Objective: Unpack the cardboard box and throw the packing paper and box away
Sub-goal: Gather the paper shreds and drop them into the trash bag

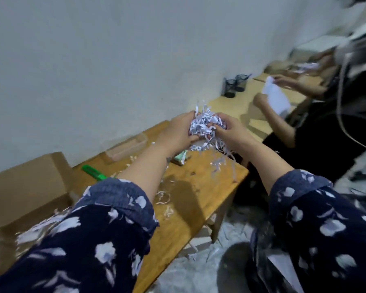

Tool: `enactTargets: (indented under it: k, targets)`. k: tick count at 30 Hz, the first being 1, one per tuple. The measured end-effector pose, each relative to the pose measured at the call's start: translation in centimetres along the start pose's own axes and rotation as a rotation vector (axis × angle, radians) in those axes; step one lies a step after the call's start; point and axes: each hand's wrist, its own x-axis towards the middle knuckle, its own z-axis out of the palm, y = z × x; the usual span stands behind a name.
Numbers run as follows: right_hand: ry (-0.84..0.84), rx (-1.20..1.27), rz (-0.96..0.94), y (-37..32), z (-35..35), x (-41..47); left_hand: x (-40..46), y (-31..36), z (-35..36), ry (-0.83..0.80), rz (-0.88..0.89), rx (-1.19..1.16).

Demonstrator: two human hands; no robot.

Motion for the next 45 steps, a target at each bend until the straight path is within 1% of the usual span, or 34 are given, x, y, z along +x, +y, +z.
enactTargets:
  k: [4,8,12,13,16,20,22,26,27,29,31,34,36,39,42,45]
  targets:
    - [0.178,-0.115,0.057,2.7,-7.6,-3.5,3.5,6.8,5.6,-0.114,0.111,-0.118]
    - [0.324,-0.145,0.198,6.5,-14.6,-7.8,5.4,13.1,12.6,-0.217,0.184,-0.271]
    - [0.388,-0.181,0.372,12.1,-19.8,-13.0,5.1,18.0,20.9,-0.391,0.227,-0.351]
    - [0.412,-0.195,0.423,13.8,-21.3,-14.7,5.2,19.4,23.9,-0.448,0.243,-0.366]
    - [0.430,-0.180,0.506,17.6,-22.6,-17.9,4.2,20.7,28.8,-0.556,0.253,-0.383]
    - [0.530,-0.053,0.699,25.2,-24.3,-22.7,2.7,22.3,38.2,-0.744,0.169,-0.428]
    - [0.582,0.026,0.805,29.8,-24.4,-24.9,1.3,22.6,42.9,-0.802,0.109,-0.447]
    - [0.719,0.153,1.024,39.1,-23.2,-28.9,-2.0,22.2,52.3,-0.884,-0.139,-0.483]
    - [0.731,0.172,1.066,41.1,-22.6,-29.8,-3.0,21.8,54.4,-0.915,-0.209,-0.491]
    - [0.728,0.229,1.130,44.6,-21.2,-31.3,-4.7,20.6,57.9,-0.965,-0.304,-0.479]
    - [0.714,0.270,1.168,47.5,-19.8,-32.7,-6.0,19.3,60.5,-1.010,-0.358,-0.443]
    - [0.670,0.238,1.221,50.7,-18.2,-34.0,-7.3,17.7,63.0,-1.084,-0.356,-0.330]
    - [0.603,0.191,1.259,51.9,-17.4,-34.5,-7.9,16.8,63.8,-1.115,-0.368,-0.259]
    - [0.493,0.139,1.299,51.6,-17.0,-34.1,-8.2,16.2,63.4,-1.107,-0.371,-0.254]
    - [0.397,0.058,1.284,49.8,-17.6,-32.7,-7.1,16.5,61.5,-1.080,-0.278,-0.222]
    - [0.303,-0.045,1.234,46.7,-18.8,-30.4,-5.2,17.0,58.3,-1.061,-0.202,-0.203]
